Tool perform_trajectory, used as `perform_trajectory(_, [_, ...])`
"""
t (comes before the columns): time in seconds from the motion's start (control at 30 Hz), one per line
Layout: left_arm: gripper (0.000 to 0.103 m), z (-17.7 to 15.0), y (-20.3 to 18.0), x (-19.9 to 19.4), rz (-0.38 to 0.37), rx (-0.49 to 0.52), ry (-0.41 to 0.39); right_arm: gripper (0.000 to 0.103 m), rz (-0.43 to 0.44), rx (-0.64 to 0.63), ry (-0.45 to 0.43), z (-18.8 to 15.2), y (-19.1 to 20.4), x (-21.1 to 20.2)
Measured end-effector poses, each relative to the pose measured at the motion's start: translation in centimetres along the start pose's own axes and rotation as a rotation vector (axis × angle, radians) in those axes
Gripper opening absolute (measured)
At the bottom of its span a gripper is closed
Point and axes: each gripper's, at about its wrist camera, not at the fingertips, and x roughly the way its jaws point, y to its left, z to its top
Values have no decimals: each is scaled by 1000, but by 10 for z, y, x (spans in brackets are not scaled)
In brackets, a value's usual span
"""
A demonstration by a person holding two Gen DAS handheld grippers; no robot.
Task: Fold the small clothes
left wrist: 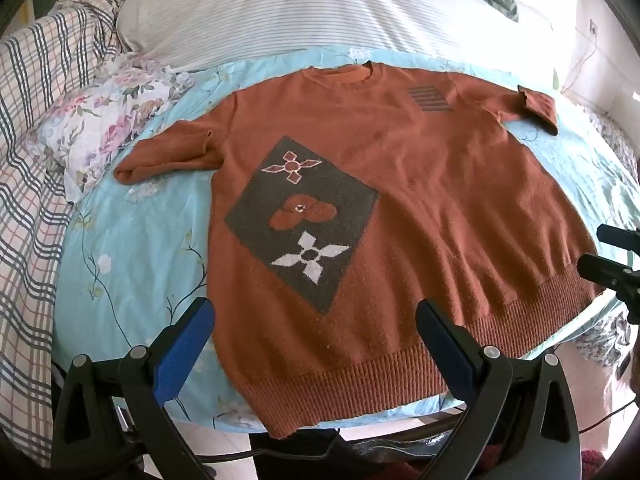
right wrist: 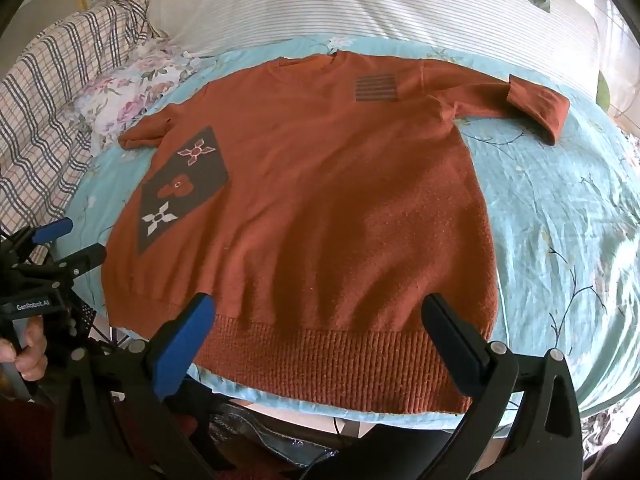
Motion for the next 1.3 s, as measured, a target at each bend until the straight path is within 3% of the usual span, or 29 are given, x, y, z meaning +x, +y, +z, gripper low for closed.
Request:
perform_trajectory(0.73, [101,2,-8,5,2,-1,4,103,10,-18,-7,0,3,1])
perform_trajectory(1.03, [101,1,-6,6,3,4,-3,103,32,-22,-63,1,7,-2])
perform_trajectory(1.13, [101,1,-6,6,5,5,1,103,17,-25,26,2,5,2])
perform_trajectory(1.3, [101,2,-7,7,8,9,13,103,24,-20,22,1,4,3])
